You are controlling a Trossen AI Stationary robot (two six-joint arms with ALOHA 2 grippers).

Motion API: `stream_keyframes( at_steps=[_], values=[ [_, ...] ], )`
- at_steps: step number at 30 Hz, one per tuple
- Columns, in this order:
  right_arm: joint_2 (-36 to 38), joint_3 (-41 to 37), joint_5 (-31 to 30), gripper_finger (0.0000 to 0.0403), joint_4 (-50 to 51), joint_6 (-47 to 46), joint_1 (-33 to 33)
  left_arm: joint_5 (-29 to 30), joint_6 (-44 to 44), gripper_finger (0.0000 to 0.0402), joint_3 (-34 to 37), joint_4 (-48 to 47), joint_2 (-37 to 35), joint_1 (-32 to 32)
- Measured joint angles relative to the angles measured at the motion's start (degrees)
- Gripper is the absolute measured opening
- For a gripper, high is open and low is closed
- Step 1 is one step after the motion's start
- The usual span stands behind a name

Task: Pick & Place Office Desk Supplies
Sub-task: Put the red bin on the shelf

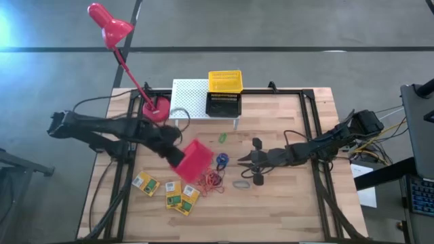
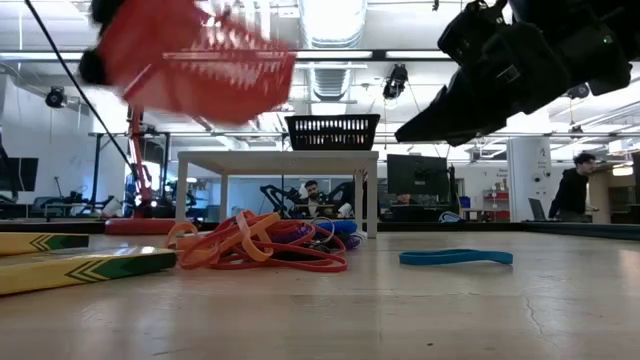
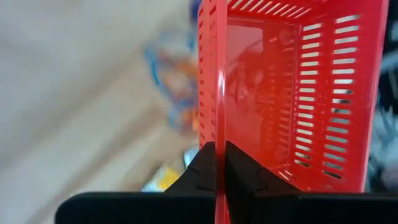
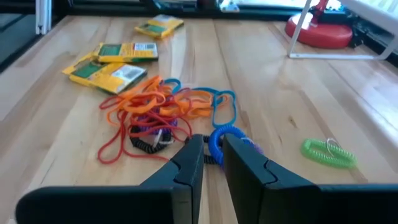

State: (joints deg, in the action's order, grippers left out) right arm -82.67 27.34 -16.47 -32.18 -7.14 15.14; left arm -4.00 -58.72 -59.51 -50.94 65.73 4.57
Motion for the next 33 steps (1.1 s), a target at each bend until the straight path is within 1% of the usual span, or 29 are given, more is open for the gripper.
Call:
stream_keyframes(
  at_steps=[3, 5, 8, 12, 14, 16, 18, 23, 26, 33],
  values=[
    [0.0, 0.03, 0.0, 0.0057, -1.17, 0.13, 0.0, 9.35, 2.08, 0.0008, -8.37, -7.46, 0.23, -3.62],
    [0.0, 0.03, 0.0, 0.0056, -1.54, 0.25, 0.0, 13.17, 4.29, 0.0008, -12.41, -11.08, 0.46, -8.34],
    [0.0, 0.03, -0.01, 0.0053, -1.7, 0.25, 0.0, 13.47, 8.95, 0.0008, -15.03, -11.66, 0.74, -18.25],
    [0.0, 0.05, -0.02, 0.0052, -1.66, 0.06, 0.0, 11.13, 14.59, 0.0008, -15.16, -11.96, 2.58, -32.17],
    [0.0, 0.05, -0.01, 0.0052, -1.65, -0.24, 0.0, 10.03, 15.5, 0.0009, -14.92, -11.72, 4.24, -37.16],
    [0.0, 0.05, -0.02, 0.0052, -1.69, -0.62, 0.0, 8.85, 15.52, 0.0011, -14.75, -10.51, 5.99, -40.62],
    [0.0, 0.05, -0.02, 0.0052, -1.69, -0.61, 0.0, 7.38, 15.68, 0.0014, -14.75, -8.29, 7.91, -42.3],
    [0.0, 0.05, -0.02, 0.0052, -2.13, -0.58, 0.0, 5.43, 15.27, 0.0018, -14.77, -5.68, 12.31, -43.13],
    [0.0, 0.05, -0.02, 0.0052, -2.3, -0.78, 0.0, 5.39, 13.79, 0.0019, -14.77, -5.89, 14.41, -43.29],
    [0.0, 0.05, -0.02, 0.0052, -2.52, -0.85, 0.0, 5.24, 12.41, 0.0021, -14.79, -5.4, 16.74, -44.35]
  ],
)
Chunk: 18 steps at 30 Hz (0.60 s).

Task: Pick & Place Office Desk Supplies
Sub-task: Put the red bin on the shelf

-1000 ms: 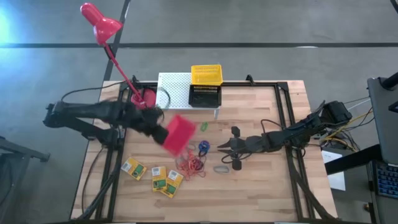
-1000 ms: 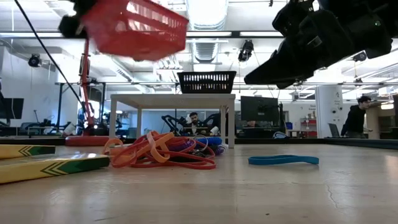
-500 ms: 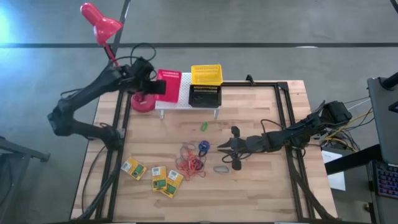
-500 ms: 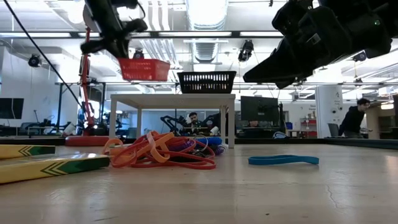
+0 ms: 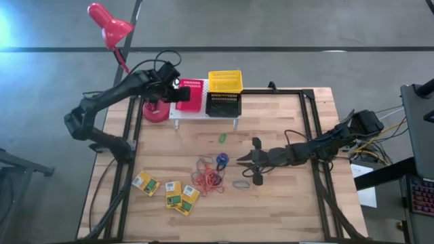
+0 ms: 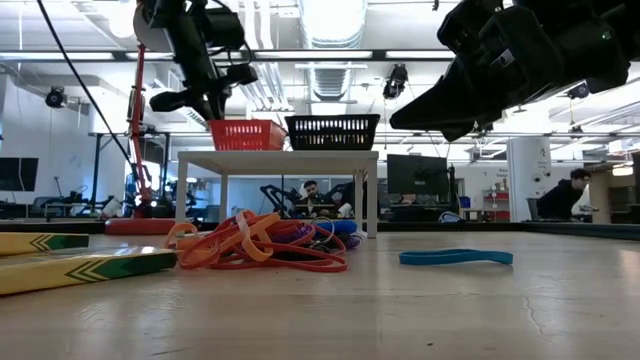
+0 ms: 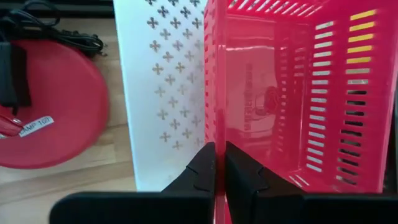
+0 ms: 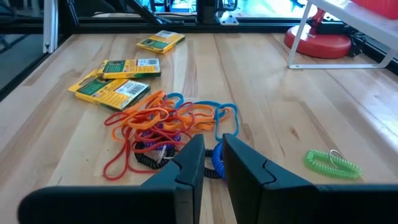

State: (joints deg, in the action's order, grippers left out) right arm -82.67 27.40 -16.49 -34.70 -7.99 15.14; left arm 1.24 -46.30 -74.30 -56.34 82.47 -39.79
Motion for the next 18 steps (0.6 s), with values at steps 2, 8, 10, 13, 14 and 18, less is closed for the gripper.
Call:
stream_keyframes(
  at_steps=[2, 8, 10, 13, 14, 18],
  values=[
    [0.0, 0.0, 0.0, 0.0052, 0.0, -0.23, 0.0, 0.02, -0.02, 0.0021, -0.03, -0.02, 0.19, -0.56],
    [0.0, 0.02, 0.02, 0.0052, -0.16, -0.65, 0.0, 0.19, 1.26, 0.005, -0.02, 0.4, 0.2, -0.85],
    [0.0, 0.02, 0.02, 0.0052, -0.17, -0.65, 0.0, -0.15, 2.02, 0.0068, -0.03, 0.91, 0.18, -0.87],
    [0.0, 0.02, 0.01, 0.0052, -0.2, -0.9, 0.0, -0.94, 2.74, 0.0096, -0.02, 1.19, 0.17, -0.85],
    [0.0, 0.02, 0.02, 0.0052, -0.22, -0.94, 0.0, -1.38, 3.19, 0.0103, -0.02, 1.34, -0.08, -0.89],
    [0.0, 0.02, 0.02, 0.0052, -0.2, -1.06, 0.0, -4.8, 8.62, 0.0121, -0.96, 1.49, -2.18, -1.26]
  ],
)
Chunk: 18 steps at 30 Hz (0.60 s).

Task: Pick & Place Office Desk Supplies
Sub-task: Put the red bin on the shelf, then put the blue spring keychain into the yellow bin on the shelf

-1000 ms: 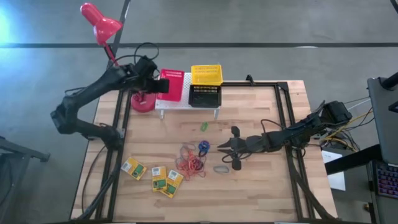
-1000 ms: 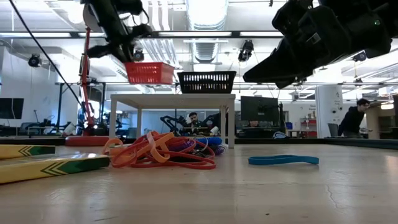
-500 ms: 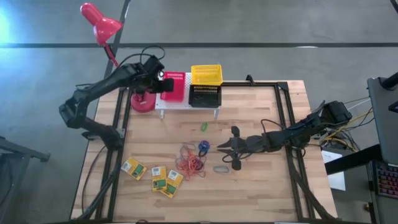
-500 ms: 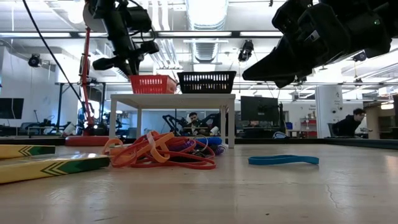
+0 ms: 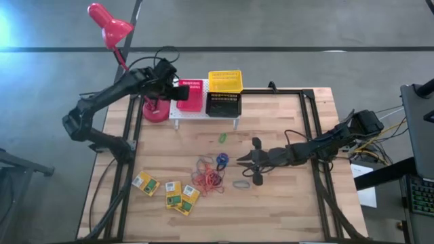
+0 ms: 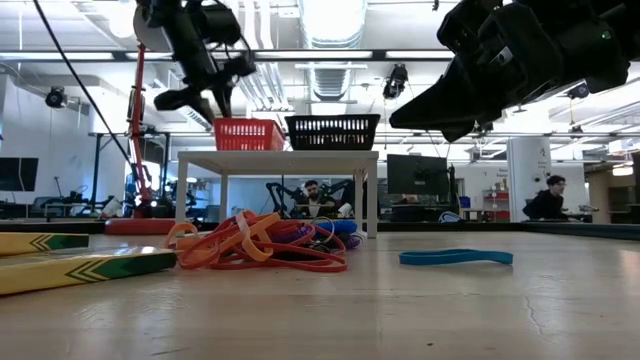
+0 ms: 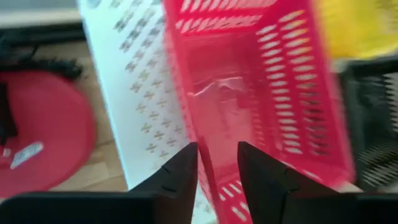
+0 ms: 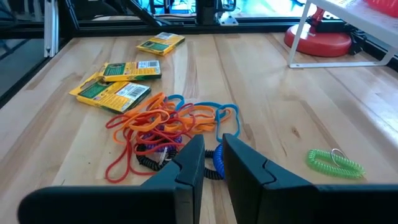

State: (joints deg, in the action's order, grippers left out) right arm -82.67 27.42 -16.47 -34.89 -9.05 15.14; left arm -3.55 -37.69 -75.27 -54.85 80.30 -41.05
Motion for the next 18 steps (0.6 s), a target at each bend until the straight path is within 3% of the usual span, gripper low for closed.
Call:
stream_keyframes(
  at_steps=[5, 9, 14, 18],
  values=[
    [0.0, 0.0, 0.01, 0.0052, -0.02, -0.01, -0.02, -2.03, 2.17, 0.0125, -0.75, -0.63, -6.04, 1.49],
    [0.0, 0.36, 0.13, 0.0053, 0.0, -1.74, -0.04, 0.21, 3.25, 0.0123, -0.26, -0.89, -12.31, 5.07],
    [0.0, 2.95, 4.57, 0.0074, 3.25, -1.95, -0.39, 7.87, 5.17, 0.0122, 0.4, -0.53, -18.41, 14.97],
    [-0.56, 8.1, 7.41, 0.01, 13.77, -0.57, -1.74, 18.79, 4.89, 0.0122, 3.97, 1.14, -20.37, 29.29]
  ],
)
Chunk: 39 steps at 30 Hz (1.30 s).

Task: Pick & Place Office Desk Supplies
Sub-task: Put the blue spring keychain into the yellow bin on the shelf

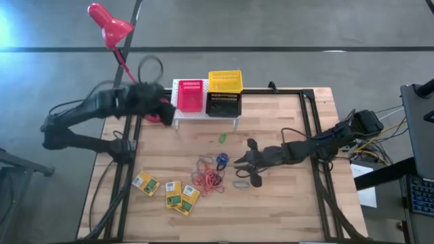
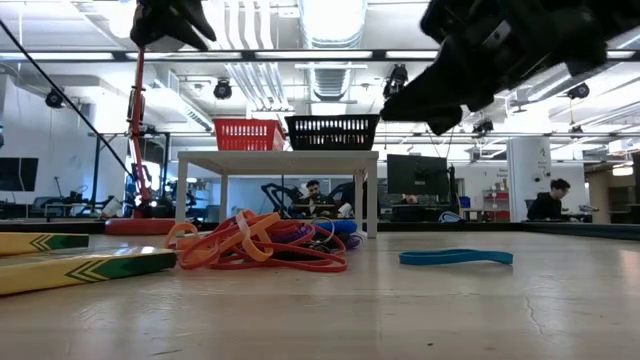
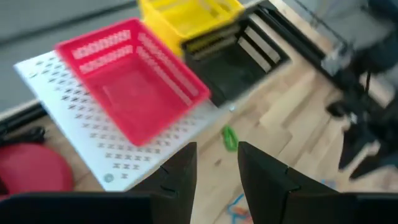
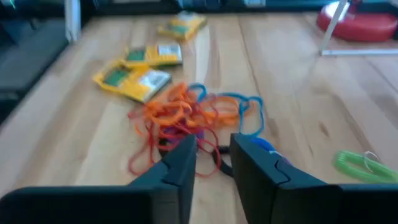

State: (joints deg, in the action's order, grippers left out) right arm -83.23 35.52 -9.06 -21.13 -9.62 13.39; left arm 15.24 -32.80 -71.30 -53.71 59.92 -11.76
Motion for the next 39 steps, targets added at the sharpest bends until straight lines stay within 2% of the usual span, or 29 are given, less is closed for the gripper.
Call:
stream_keyframes(
  at_steps=[4, 9, 11, 15, 17, 21, 25, 29, 32, 39],
  values=[
    [-3.5, 5.49, 3.14, 0.0126, 8.07, 3.47, -2.26, 12.27, -0.7, 0.0122, 6.82, 5.75, 0.11, 16.09],
    [-12.57, 11.98, 11.99, 0.0145, 10.43, 7.29, -5.17, 25.74, -3.43, 0.0122, 19.62, 25.2, 1.29, 32.87],
    [-16.37, 15.24, 12.19, 0.0148, 11.92, 8.44, -5.8, 28.77, -2.77, 0.0122, 25.25, 35.32, 2.12, 37.76],
    [-23.52, 23.96, 11.79, 0.0145, 20.03, 9.61, -7.14, 30.37, -1.32, 0.0122, 35.27, 55.46, 5.4, 43.84],
    [-26.49, 28.44, 9.55, 0.014, 25.75, 9.41, -7.63, 30.62, -1.27, 0.0122, 38.95, 64.54, 7.76, 45.18],
    [-31.2, 36.38, 4.35, 0.0126, 36.92, 9.44, -7.98, 30.67, -1.6, 0.0122, 43.21, 75.51, 12.64, 45.85],
    [-34.26, 42.51, 4.07, 0.0097, 46.08, 8.45, -7.93, 30.87, -1.68, 0.0122, 43.51, 78.31, 16.79, 45.85],
    [-35.32, 44.96, 3.65, 0.005, 50.1, 7.17, -7.94, 32.33, -1.96, 0.0122, 43.22, 79.25, 19.37, 45.78],
    [-33.65, 44.89, 3.23, 0.0022, 51.41, 6.47, -7.46, 32.87, -2.18, 0.0122, 43.15, 79.76, 20.54, 45.8],
    [-21.45, 43.35, 3.06, 0.0039, 52.66, 5.09, -6.24, 33.51, -2.08, 0.0122, 43.16, 79.89, 21.13, 45.63]
  ],
)
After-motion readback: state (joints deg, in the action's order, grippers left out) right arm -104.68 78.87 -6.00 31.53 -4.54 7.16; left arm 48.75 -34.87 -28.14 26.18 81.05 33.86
